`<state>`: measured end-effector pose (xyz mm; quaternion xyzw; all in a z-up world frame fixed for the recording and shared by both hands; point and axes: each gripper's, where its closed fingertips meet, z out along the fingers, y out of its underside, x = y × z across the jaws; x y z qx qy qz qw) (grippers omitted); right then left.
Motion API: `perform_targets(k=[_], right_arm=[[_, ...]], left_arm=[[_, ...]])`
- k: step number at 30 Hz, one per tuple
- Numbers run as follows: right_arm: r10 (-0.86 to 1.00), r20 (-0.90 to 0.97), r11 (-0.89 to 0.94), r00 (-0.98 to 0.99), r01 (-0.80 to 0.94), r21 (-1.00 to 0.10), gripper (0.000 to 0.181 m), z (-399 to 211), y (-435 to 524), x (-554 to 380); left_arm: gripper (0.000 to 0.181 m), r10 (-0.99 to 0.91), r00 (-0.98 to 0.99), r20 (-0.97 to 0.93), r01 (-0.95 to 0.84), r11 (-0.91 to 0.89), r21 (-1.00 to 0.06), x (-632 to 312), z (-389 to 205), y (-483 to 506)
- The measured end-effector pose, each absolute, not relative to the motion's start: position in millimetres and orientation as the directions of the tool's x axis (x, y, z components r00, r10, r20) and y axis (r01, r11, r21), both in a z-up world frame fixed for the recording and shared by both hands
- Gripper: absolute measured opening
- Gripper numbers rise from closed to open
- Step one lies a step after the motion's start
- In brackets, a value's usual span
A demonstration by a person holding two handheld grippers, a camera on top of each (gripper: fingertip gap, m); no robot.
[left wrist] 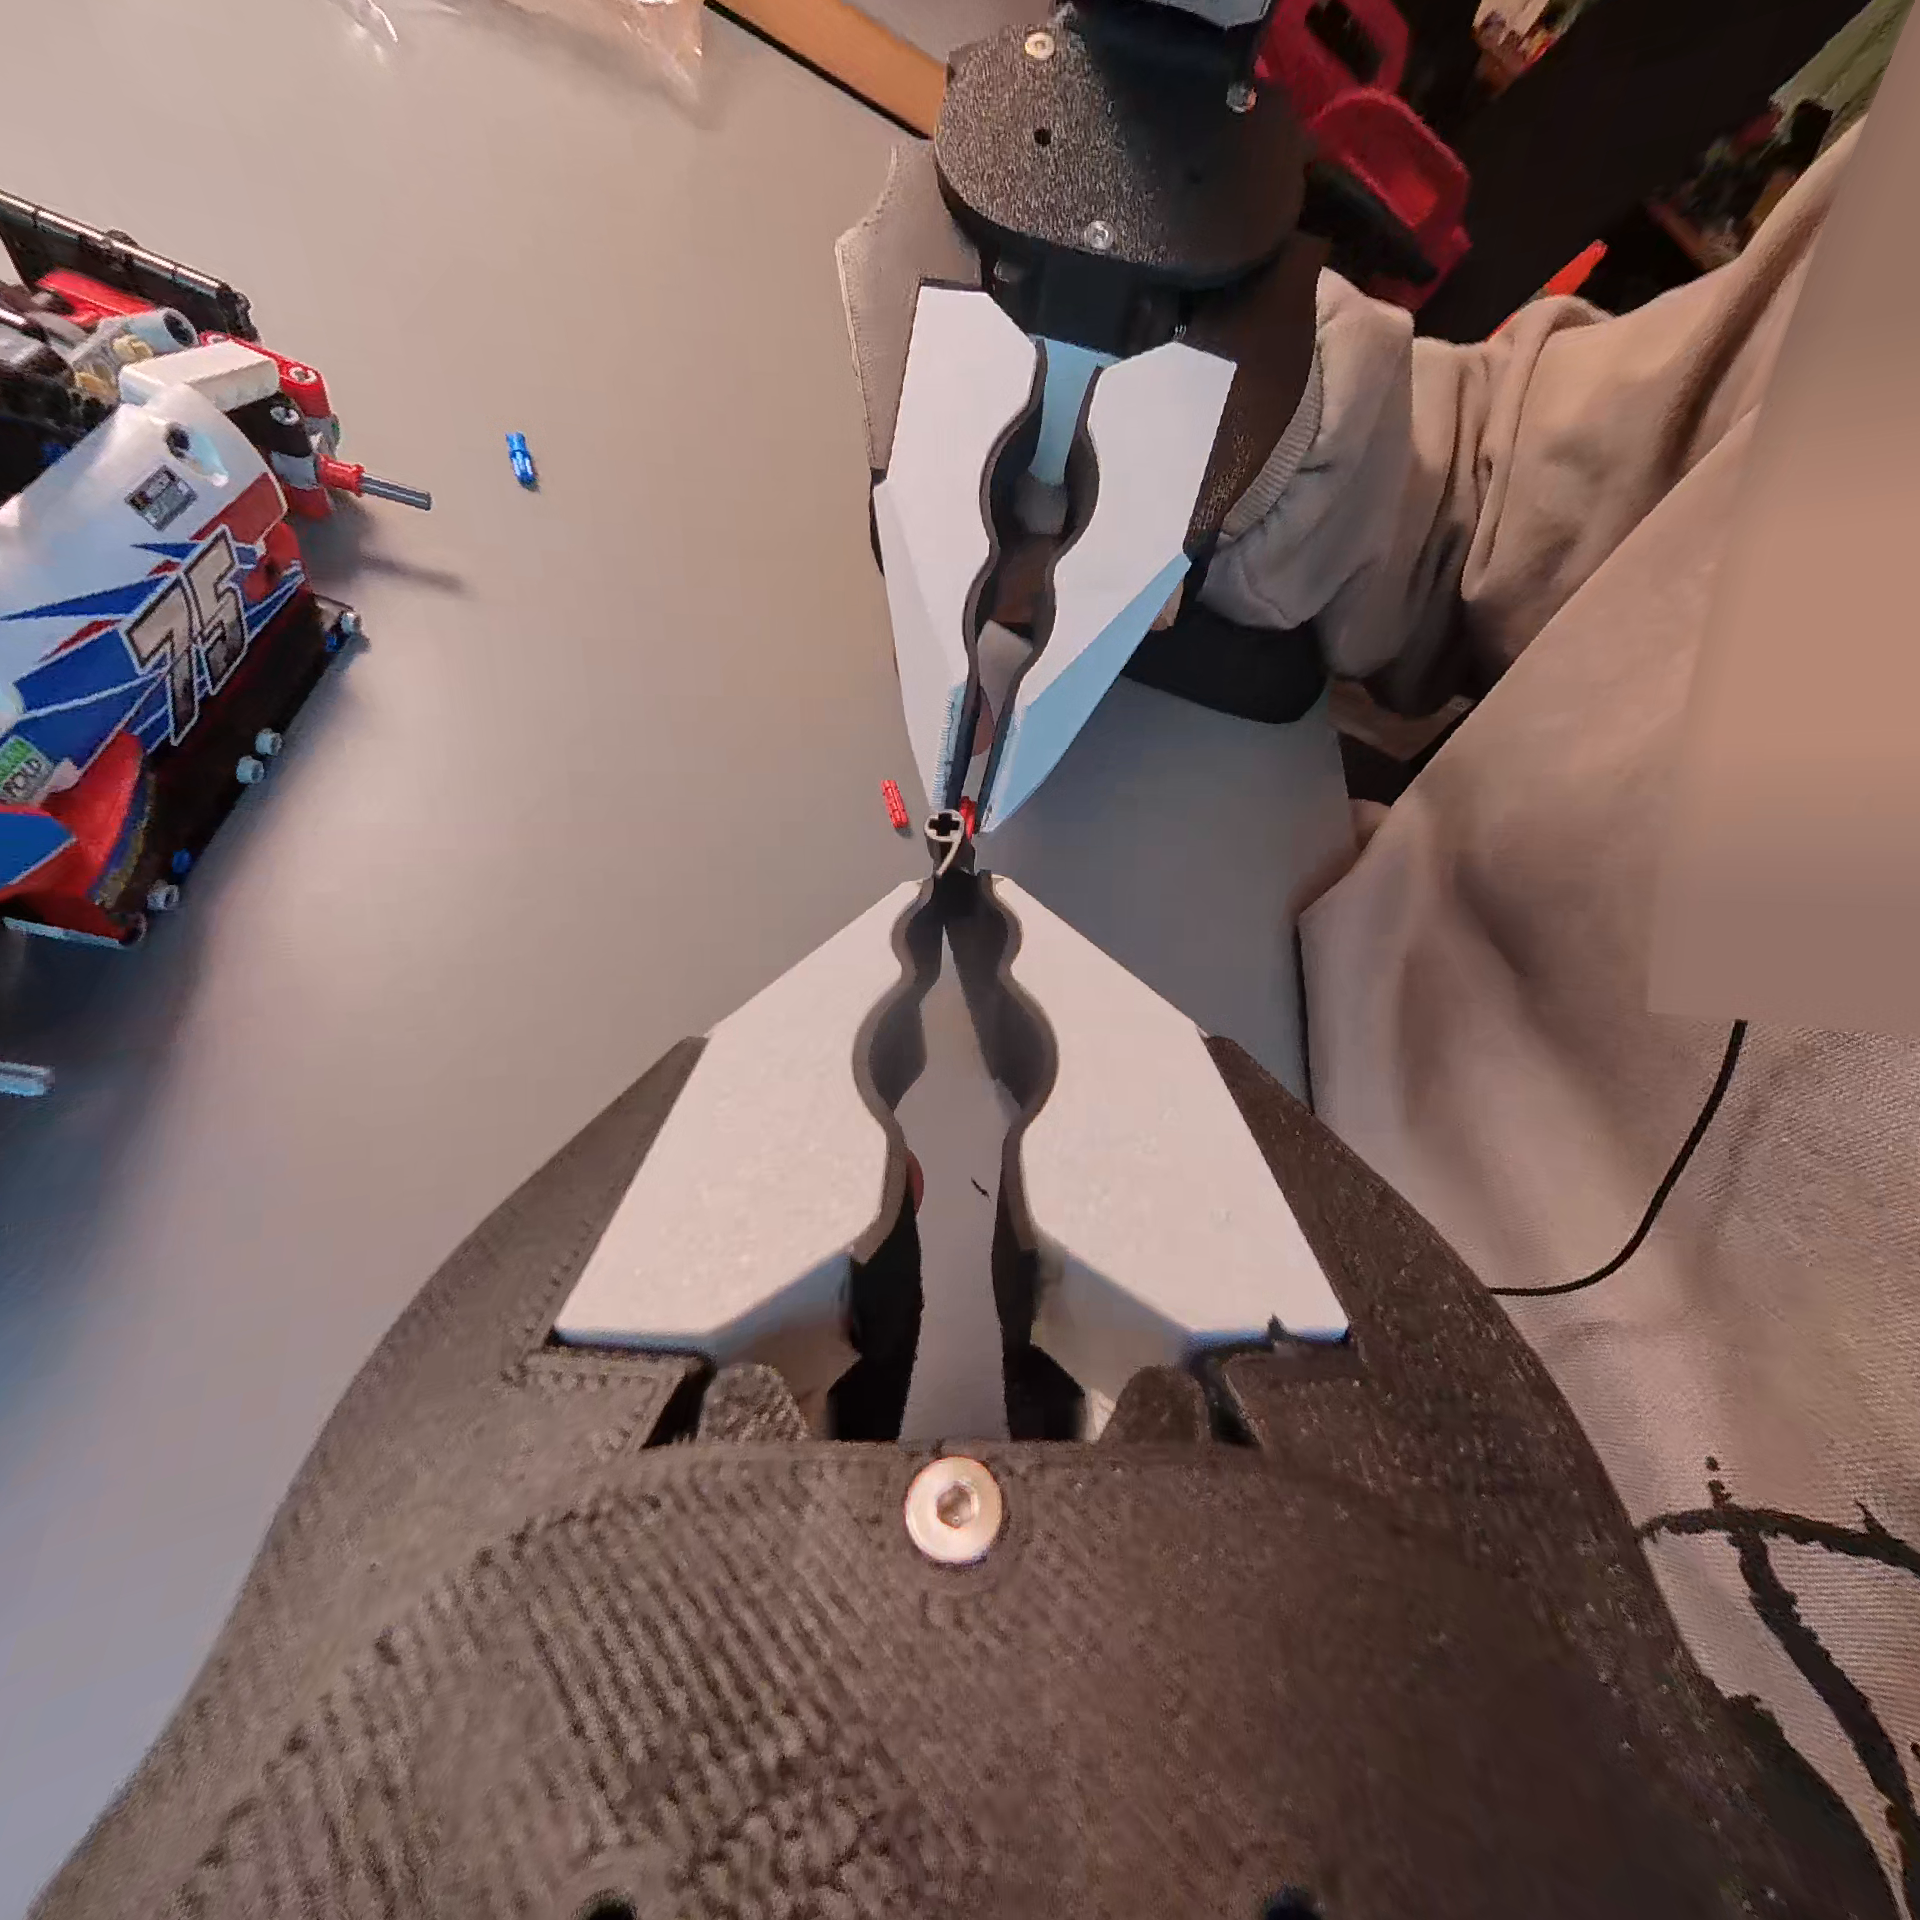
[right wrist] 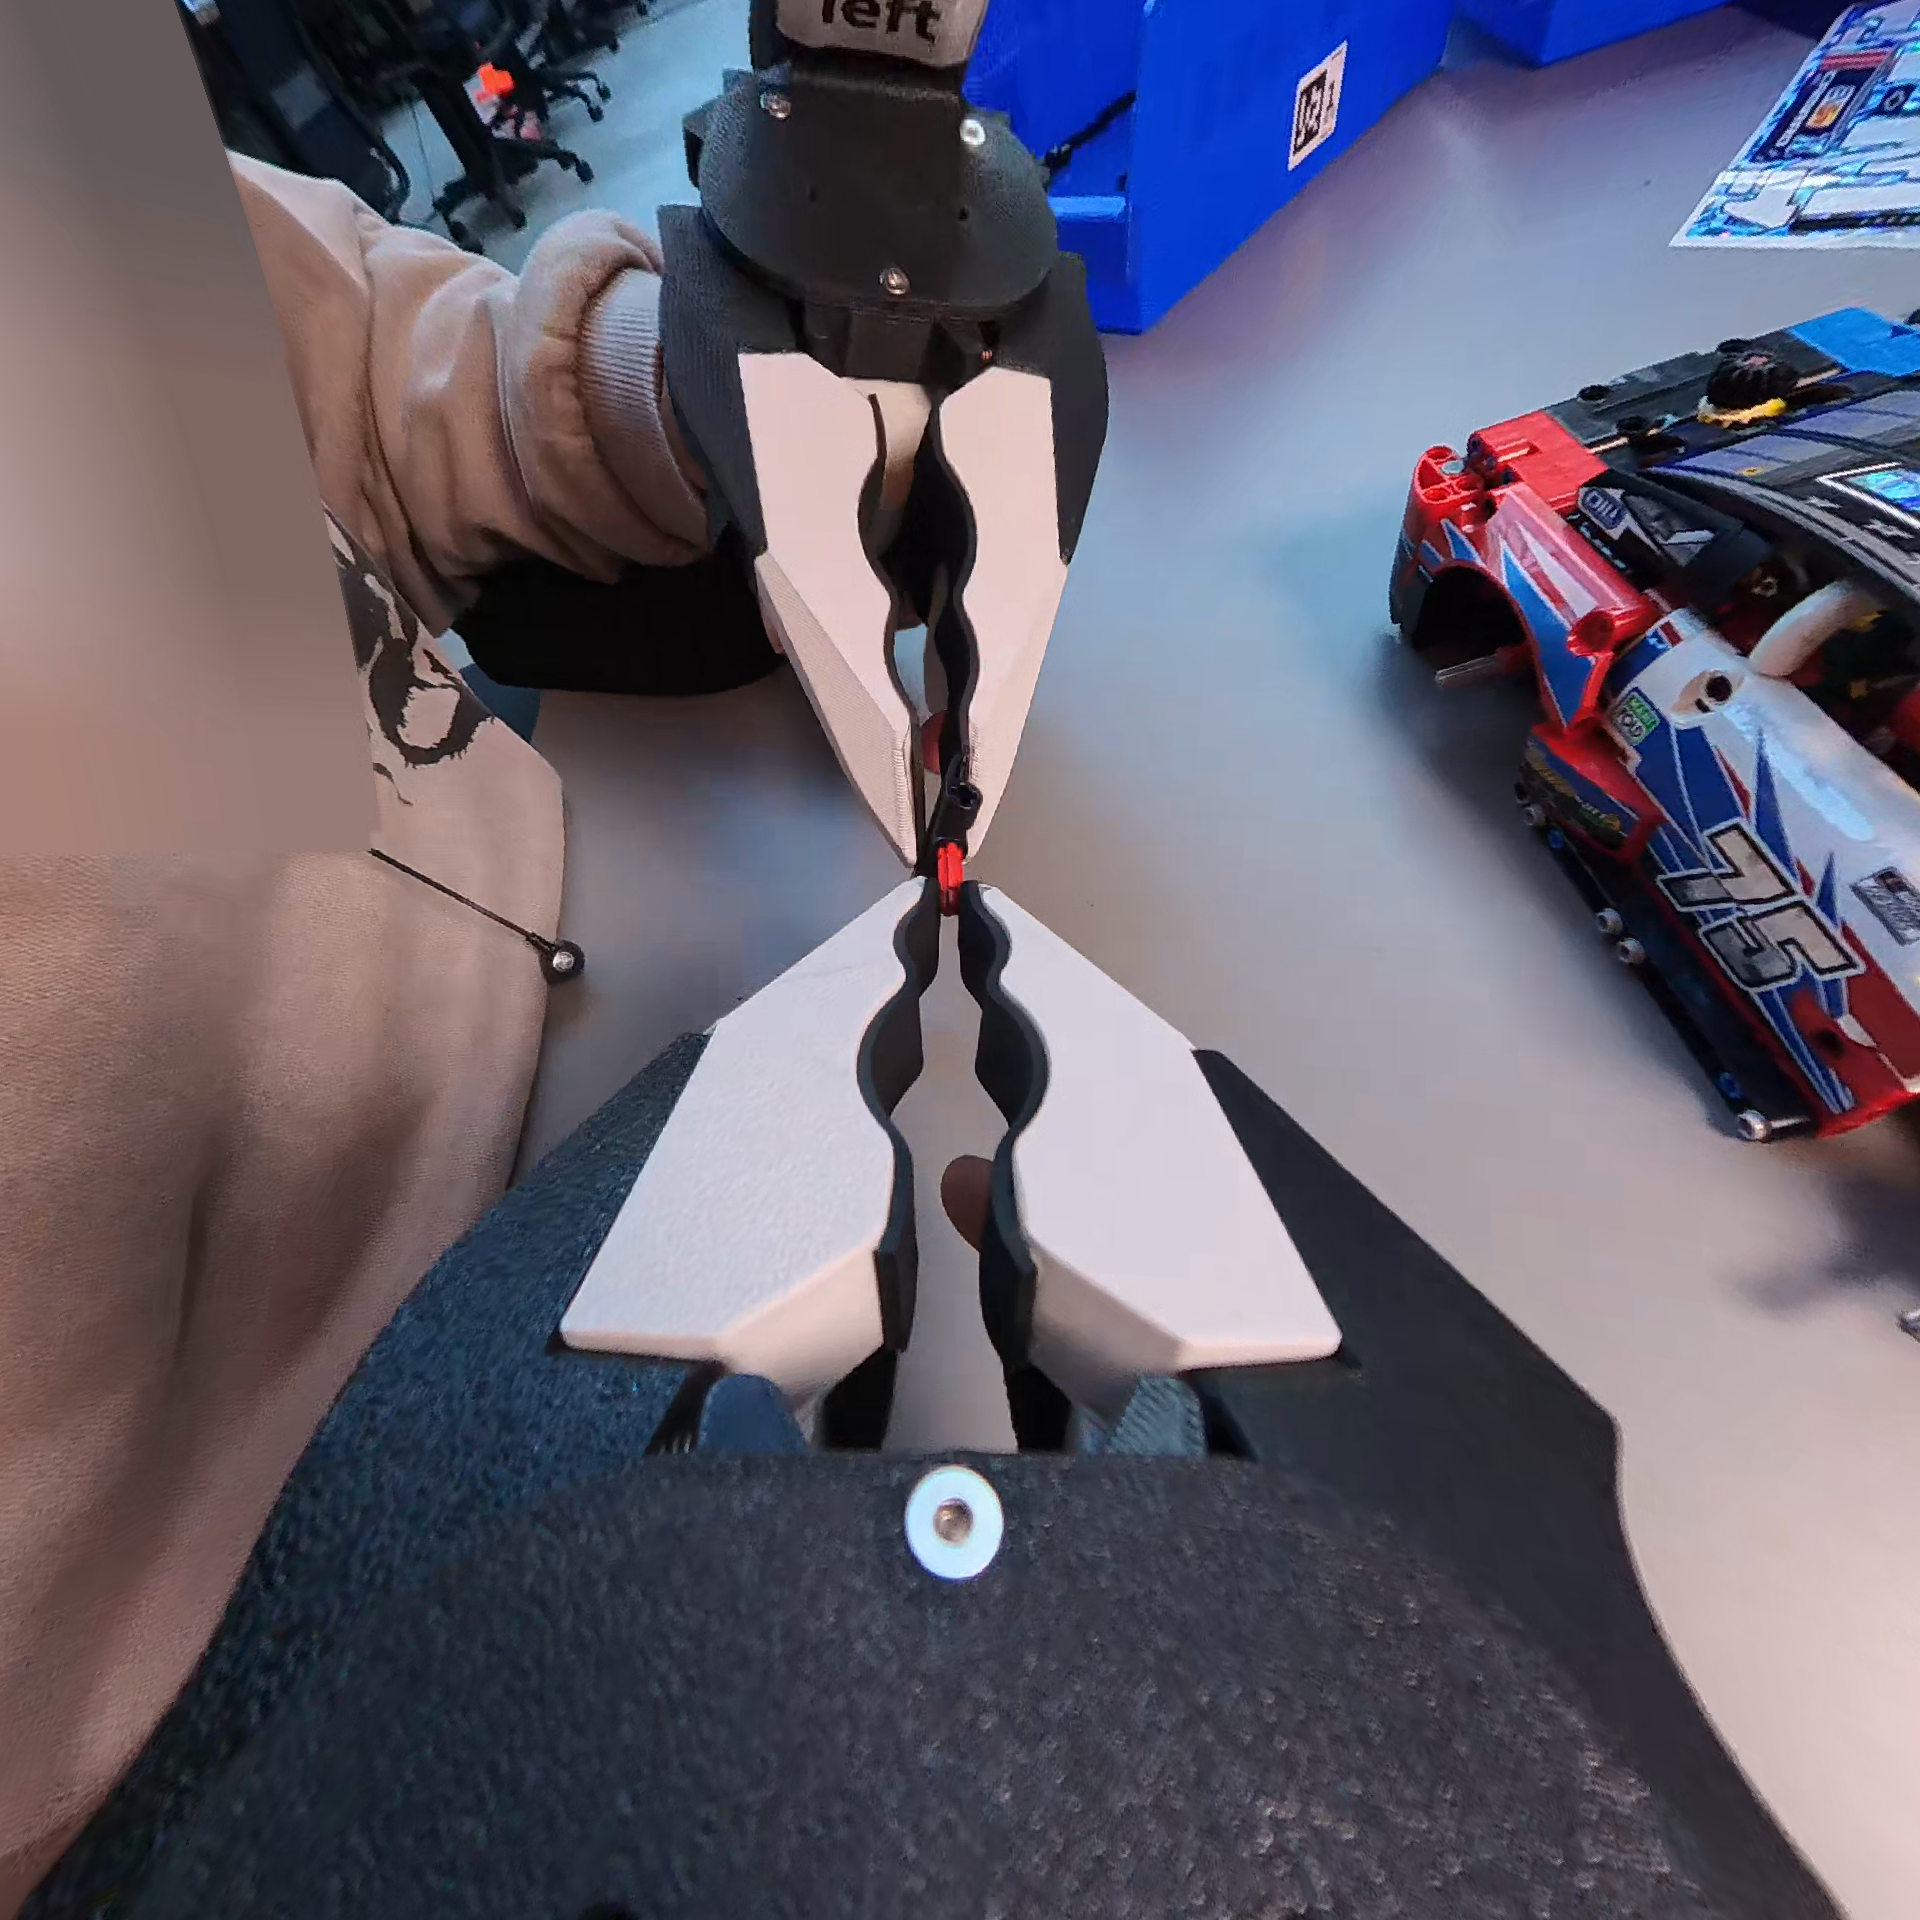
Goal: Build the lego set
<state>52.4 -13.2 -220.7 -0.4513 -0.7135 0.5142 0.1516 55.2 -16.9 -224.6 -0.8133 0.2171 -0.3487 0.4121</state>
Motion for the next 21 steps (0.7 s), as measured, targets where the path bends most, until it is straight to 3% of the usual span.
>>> perform_targets(k=[10, 21], right_arm=[[0.805, -0.21, 0.11, -0.555, 0.487, -0.867, 0.0, -213.5, -13.5, 54.9], [0.815, -0.202, 0.105, -0.543, 0.481, -0.87, 0.0, -210.9, -15.5, 55.2]], left_arm=[[0.003, -0.681, 0.712, 0.172, -0.296, -0.513, -0.806, 57.4, -220.0, -16.4], [0.002, -0.681, 0.718, 0.145, -0.302, -0.493, -0.816, 59.0, -218.6, -16.3]])
